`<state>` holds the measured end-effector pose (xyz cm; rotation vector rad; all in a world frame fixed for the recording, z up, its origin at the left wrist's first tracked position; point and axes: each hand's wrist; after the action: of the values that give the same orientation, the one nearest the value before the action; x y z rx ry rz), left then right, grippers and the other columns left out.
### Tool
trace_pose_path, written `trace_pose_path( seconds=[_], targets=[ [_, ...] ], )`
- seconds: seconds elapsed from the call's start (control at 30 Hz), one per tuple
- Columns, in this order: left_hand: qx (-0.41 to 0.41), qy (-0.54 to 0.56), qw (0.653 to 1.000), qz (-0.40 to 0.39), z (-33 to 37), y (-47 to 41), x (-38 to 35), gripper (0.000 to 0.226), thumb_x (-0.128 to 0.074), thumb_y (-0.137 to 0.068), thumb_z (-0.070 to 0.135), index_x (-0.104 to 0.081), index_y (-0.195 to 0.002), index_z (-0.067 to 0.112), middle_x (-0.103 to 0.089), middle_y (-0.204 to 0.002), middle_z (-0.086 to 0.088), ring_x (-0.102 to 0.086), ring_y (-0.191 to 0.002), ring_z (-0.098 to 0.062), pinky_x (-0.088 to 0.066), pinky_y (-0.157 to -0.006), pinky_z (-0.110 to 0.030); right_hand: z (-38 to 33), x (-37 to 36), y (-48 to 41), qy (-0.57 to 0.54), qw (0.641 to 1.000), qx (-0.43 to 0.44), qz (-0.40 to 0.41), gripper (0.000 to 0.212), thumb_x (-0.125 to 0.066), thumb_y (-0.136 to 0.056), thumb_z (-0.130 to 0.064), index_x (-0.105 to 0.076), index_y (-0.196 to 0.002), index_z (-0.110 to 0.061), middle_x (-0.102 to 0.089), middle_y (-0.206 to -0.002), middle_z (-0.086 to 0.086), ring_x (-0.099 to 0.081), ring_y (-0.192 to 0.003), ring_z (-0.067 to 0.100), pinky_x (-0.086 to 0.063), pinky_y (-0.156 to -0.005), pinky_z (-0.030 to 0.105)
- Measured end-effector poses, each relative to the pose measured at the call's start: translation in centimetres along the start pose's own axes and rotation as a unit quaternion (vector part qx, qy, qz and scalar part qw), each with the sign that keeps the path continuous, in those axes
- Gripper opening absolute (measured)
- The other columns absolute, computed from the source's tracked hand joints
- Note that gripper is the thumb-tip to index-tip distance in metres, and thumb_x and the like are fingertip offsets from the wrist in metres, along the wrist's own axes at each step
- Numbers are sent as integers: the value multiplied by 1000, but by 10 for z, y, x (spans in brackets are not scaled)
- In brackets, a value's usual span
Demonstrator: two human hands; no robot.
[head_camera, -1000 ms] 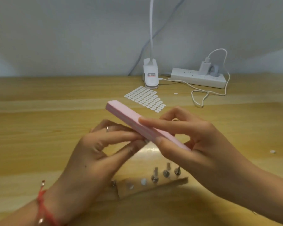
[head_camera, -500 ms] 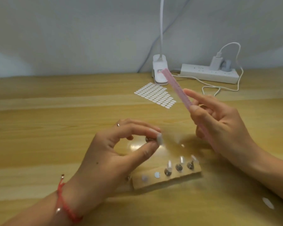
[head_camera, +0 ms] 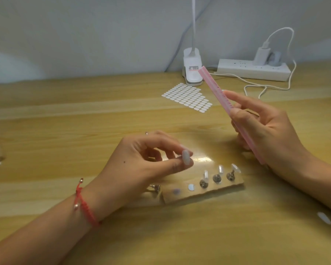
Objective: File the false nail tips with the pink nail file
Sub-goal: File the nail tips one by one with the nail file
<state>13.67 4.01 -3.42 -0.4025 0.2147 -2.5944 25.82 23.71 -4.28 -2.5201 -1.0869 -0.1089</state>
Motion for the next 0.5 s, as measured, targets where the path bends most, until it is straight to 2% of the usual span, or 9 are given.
trace_pose_path(
  seconds=[0.13, 0.27, 0.4, 0.47, 0.5],
  targets=[
    [20, -26, 999, -31, 2, 2, -1, 21, -89, -59, 35, -75, -70, 25, -69, -74, -1, -50, -59, -17, -42, -52, -29, 3, 0, -1, 10, 1000, 0, -2, 38, -56, -97, -19, -58, -135, -23, -49, -84, -3, -42, -50, 10, -38, -41, 21],
    [21, -81, 996, -41, 3, 4, 0, 21, -88, -58, 41, -73, -68, 31, -71, -73, 9, -55, -65, -5, -48, -58, -20, 4, 1, -2, 8, 1000, 0, -9, 38, -56, -97, -18, -58, -134, -23, -50, -86, -4, -43, -52, 12, -38, -42, 21],
    [7, -114, 991, -62, 0, 4, -1, 17, -85, -61, 35, -72, -69, 29, -70, -76, 14, -56, -72, -10, -48, -63, -24, 5, 1, -2, 4, 1000, -2, -13, 37, -56, -97, -18, -59, -133, -24, -50, -86, -4, -44, -51, 10, -39, -41, 23],
    [-13, -149, 986, -68, 0, 5, -3, 19, -87, -63, 31, -71, -73, 27, -68, -74, 18, -54, -73, -2, -45, -65, -14, 6, 1, -2, 5, 1000, -3, -14, 37, -57, -97, -18, -60, -133, -25, -50, -87, -4, -44, -51, 9, -39, -40, 23],
    [-32, -186, 979, -74, 1, 6, -5, 22, -87, -63, 32, -70, -77, 28, -68, -76, 19, -55, -77, -3, -43, -68, -12, 5, 1, -2, 5, 1000, -3, -15, 37, -57, -97, -19, -60, -133, -25, -49, -87, -3, -44, -50, 8, -39, -40, 23]
  ],
)
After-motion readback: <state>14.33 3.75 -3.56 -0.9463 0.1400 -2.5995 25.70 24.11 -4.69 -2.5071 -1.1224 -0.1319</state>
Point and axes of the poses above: each hand's wrist, its own y-axis away from the middle knuckle, its own x-axis out of the back of the hand, z = x × y
